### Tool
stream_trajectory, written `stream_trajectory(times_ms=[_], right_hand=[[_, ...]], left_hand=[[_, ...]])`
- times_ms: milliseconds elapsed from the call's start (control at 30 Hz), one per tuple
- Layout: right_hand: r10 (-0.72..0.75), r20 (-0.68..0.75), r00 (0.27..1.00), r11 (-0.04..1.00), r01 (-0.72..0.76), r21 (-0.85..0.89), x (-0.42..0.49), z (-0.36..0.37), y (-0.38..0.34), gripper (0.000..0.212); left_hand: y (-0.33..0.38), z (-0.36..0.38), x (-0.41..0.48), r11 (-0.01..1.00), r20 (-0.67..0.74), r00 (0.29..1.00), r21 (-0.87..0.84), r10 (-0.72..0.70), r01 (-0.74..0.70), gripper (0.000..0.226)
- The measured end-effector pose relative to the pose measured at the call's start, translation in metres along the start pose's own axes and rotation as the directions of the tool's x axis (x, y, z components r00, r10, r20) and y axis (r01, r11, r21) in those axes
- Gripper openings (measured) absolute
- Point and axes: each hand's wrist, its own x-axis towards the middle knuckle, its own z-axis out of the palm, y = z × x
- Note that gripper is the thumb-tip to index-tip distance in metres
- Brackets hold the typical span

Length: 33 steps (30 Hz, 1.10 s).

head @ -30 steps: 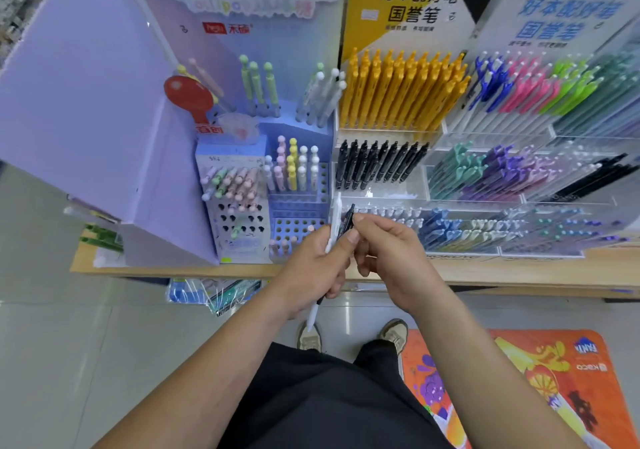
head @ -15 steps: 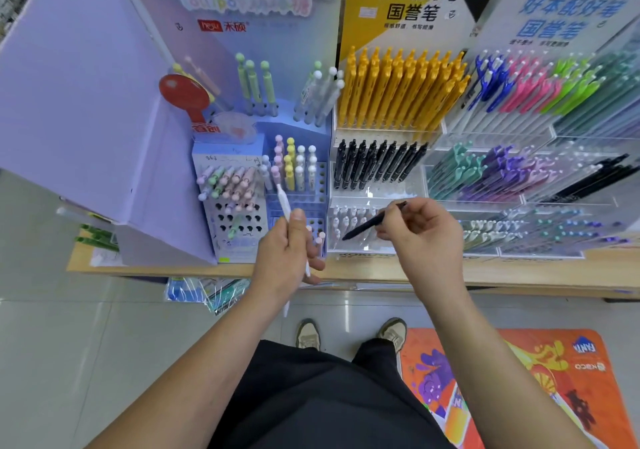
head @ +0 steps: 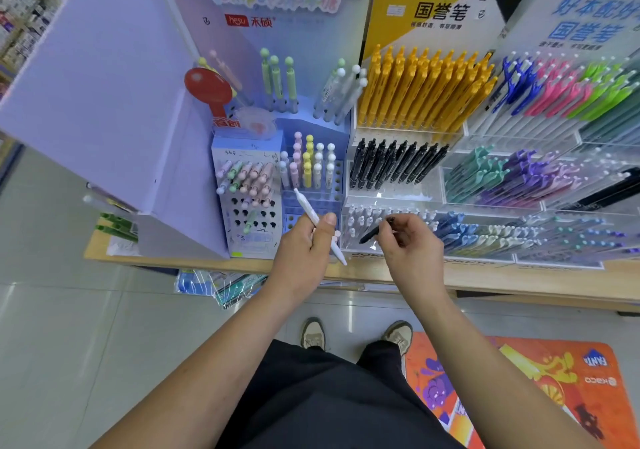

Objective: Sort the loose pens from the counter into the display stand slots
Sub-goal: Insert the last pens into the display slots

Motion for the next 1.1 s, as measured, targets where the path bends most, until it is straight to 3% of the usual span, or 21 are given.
stream_trajectory(times_ms=[200,400,500,633,767,1100], right_hand=[[-0.037,0.013,0.999,0.999,0.037,-0.028,0.000,0.004,-0.008,0.018],[-0.031,0.007,0.999,0.999,0.031,0.013,-0.003,0.001,-0.011,0.012],[-0.150,-0.088,0.985,0.987,0.154,0.041,-0.002,-0.010,-0.041,0.014],[-0.335,-0.250,0.909,0.925,0.367,0.097,0.010,-0.033,-0.085,0.015],[-0.296,-0.262,0.918,0.949,0.315,0.032,0.033,-0.048,-0.086,0.003],[-0.244,-0.164,0.956,0.969,0.234,-0.076,0.055,-0.038,-0.056,0.008]], left_hand=[[0.007,-0.004,-0.004,1.000,0.016,1.000,-0.008,0.015,-0.015,0.028],[0.006,-0.008,-0.008,0.998,0.010,1.000,-0.055,0.014,-0.014,0.027],[0.011,-0.009,-0.005,0.997,0.010,1.000,-0.066,0.027,-0.026,0.026],[0.029,-0.006,0.003,0.993,0.025,0.996,-0.080,0.083,-0.081,0.019],[0.046,0.003,0.006,0.989,0.026,0.990,-0.061,0.140,-0.138,0.020],[0.057,0.013,0.011,0.985,-0.009,0.989,-0.098,0.144,-0.145,0.008]])
